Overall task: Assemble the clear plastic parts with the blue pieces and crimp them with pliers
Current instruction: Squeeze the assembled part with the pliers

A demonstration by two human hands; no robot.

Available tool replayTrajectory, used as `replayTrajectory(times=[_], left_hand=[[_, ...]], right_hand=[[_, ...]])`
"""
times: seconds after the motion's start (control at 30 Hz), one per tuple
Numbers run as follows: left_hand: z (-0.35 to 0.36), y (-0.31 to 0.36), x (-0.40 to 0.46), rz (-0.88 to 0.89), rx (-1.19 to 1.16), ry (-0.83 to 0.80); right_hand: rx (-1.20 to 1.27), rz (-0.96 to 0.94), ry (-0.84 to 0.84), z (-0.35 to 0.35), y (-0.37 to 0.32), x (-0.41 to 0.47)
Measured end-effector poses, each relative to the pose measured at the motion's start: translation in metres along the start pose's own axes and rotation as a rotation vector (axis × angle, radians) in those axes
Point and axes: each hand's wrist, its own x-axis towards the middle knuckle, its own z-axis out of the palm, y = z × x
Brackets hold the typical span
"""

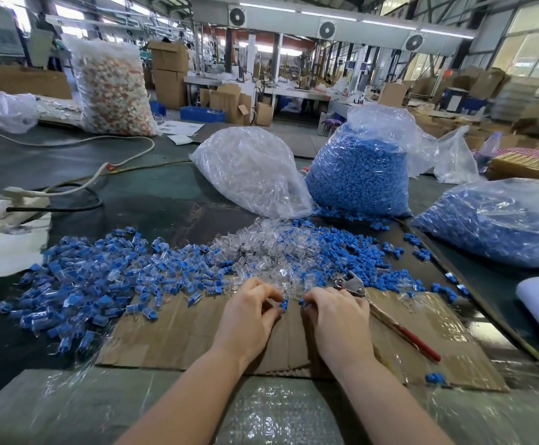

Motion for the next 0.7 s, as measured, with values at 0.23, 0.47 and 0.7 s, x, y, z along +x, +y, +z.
replayTrajectory(times=[0.23, 0.47, 0.7], left_hand=[[-0.002, 0.003, -0.003, -0.007, -0.072, -0.016], [-0.007, 0.004, -0.004, -0.03, -0.376, -0.008], [-0.006, -0.005, 0.0, -0.215, -0.564, 0.2]], right_hand=[[0.117, -0.017, 0.05, -0.002, 0.0, -0.005], [0.578, -0.096, 0.053, -0.009, -0.018, 0.001], [0.139, -0.162, -0.035, 0.004, -0.021, 0.003]])
